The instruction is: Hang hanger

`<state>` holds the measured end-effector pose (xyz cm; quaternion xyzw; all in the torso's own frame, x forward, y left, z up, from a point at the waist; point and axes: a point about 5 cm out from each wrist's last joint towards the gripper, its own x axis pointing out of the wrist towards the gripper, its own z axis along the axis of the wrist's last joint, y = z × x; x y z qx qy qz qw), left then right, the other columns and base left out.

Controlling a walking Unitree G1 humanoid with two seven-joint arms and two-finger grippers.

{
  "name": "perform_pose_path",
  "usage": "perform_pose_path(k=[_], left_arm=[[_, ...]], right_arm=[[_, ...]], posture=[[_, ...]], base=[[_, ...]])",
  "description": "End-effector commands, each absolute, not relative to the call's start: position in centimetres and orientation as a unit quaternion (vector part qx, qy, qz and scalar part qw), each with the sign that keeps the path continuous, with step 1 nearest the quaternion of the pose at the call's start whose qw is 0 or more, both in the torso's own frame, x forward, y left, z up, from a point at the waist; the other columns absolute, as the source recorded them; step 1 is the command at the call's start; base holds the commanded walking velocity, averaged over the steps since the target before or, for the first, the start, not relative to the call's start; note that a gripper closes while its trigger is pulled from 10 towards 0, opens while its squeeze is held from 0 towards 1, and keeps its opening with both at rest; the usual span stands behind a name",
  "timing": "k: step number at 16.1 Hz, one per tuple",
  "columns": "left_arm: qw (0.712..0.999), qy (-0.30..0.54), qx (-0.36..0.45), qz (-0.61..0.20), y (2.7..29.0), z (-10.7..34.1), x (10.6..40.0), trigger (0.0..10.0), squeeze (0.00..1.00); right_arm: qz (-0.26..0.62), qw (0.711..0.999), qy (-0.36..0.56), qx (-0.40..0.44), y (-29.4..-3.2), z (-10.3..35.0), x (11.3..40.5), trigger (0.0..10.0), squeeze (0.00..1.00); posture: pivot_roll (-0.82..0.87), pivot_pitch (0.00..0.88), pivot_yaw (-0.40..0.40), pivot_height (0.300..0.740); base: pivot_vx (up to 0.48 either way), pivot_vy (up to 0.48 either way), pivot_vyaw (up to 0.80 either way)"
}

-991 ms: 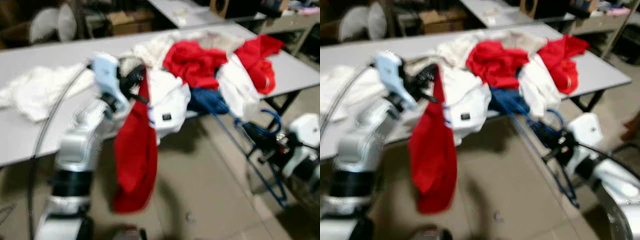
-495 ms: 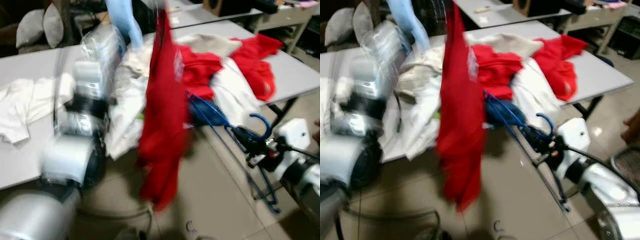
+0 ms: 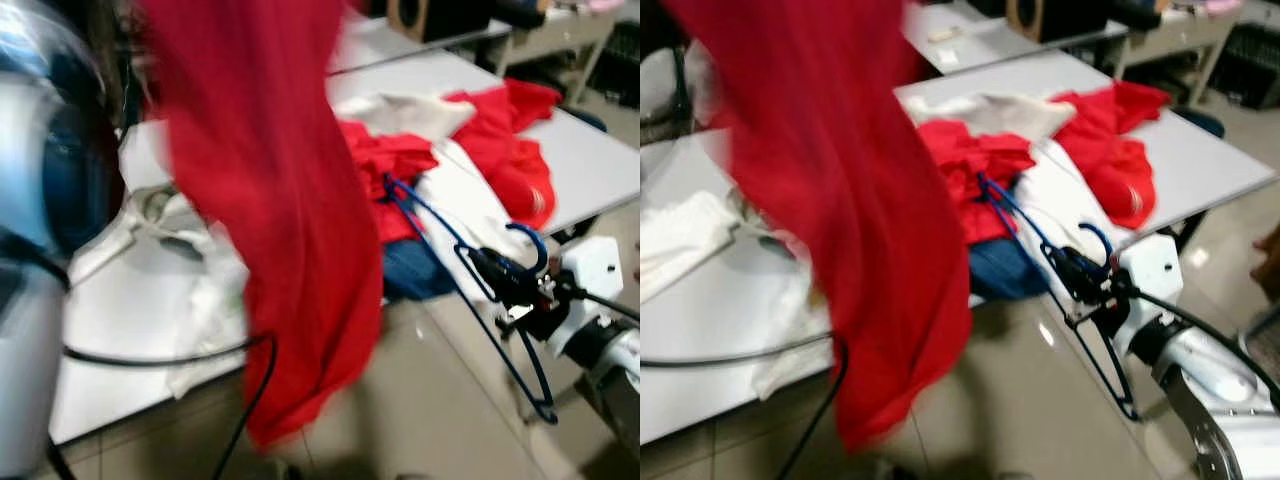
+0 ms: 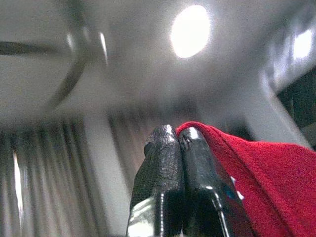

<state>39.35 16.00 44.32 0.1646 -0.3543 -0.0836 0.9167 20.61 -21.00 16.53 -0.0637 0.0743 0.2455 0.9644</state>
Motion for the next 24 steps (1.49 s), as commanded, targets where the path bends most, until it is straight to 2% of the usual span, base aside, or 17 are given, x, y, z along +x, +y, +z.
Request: perform_pose_path(k=[1,3,4,6,10,11,16,19,20,21,23,24], left_arm=[[0.938,-0.266,0.19,-0.112,15.9,38.8,41.1,10.0,0.0],[0.944,-0.14,0.22,-0.201,14.2,29.5,42.0,10.0,0.0],[0.942,-0.116,0.229,-0.216,13.9,27.9,41.9,10.0,0.0],[0.934,0.021,0.256,-0.249,14.1,19.7,40.9,10.0,0.0],[0.927,0.082,0.205,-0.303,15.8,18.3,40.1,10.0,0.0],[0.927,0.093,0.191,-0.31,16.5,18.8,40.1,10.0,1.0],[0.932,0.083,0.074,-0.346,21.2,23.3,39.4,10.0,1.0],[0.931,0.062,0.058,-0.355,22.5,24.2,38.7,10.0,1.0],[0.946,0.007,0.045,-0.32,22.7,24.8,38.5,10.0,0.1],[0.96,-0.037,0.029,-0.275,22.2,24.6,37.9,10.0,0.0],[0.966,-0.068,0.031,-0.248,20.4,23.3,36.1,10.0,0.0],[0.969,-0.065,0.019,-0.238,19.3,22.3,34.9,10.0,0.0]], right_arm=[[0.262,0.961,0.063,-0.067,-20.3,16.9,20.8,10.0,0.0],[0.266,0.96,0.064,-0.065,-20.1,16.8,20.6,10.0,0.0],[0.266,0.96,0.064,-0.064,-20.1,16.8,20.6,10.0,0.0],[0.278,0.956,0.07,-0.06,-19.5,16.3,20.6,10.0,0.0],[0.287,0.954,0.068,-0.059,-19.2,16.3,20.8,10.0,0.0],[0.286,0.954,0.069,-0.06,-19.3,16.3,20.8,10.0,0.0],[0.28,0.956,0.071,-0.06,-19.7,16.2,20.8,10.0,0.0],[0.276,0.958,0.063,-0.055,-19.9,16.6,20.9,10.0,0.0],[0.265,0.963,0.028,-0.027,-19.7,18.0,21.2,10.0,0.0],[0.263,0.965,-0.013,0.002,-19.0,19.9,21.2,10.0,0.0],[0.278,0.959,-0.033,0.033,-17.6,21.3,20.6,10.0,0.0],[0.291,0.956,-0.01,0.03,-16.9,20.9,19.7,10.0,0.0]], posture=[[-0.15,0.0,0.037,0.74],[-0.15,0.0,0.03,0.74],[-0.15,0.0,0.028,0.74],[-0.13,0.0,0.014,0.74],[-0.13,0.0,0.016,0.74],[-0.13,0.0,0.016,0.74],[-0.13,0.0,0.027,0.74],[-0.13,0.0,0.027,0.74],[-0.13,0.0,0.038,0.74],[-0.13,0.0,0.039,0.74],[-0.13,0.0,0.042,0.74],[-0.13,0.0,0.039,0.74]], base=[[0.307,0.0,0.0],[0.137,0.0,0.0],[0.0,0.0,0.0],[0.0,0.0,0.0],[0.0,0.0,0.0],[0.0,0.0,0.0],[0.0,0.0,0.0],[0.0,0.0,0.0],[0.0,0.0,0.0],[0.0,0.0,0.0],[0.0,0.0,0.0],[0.0,0.0,0.0]])
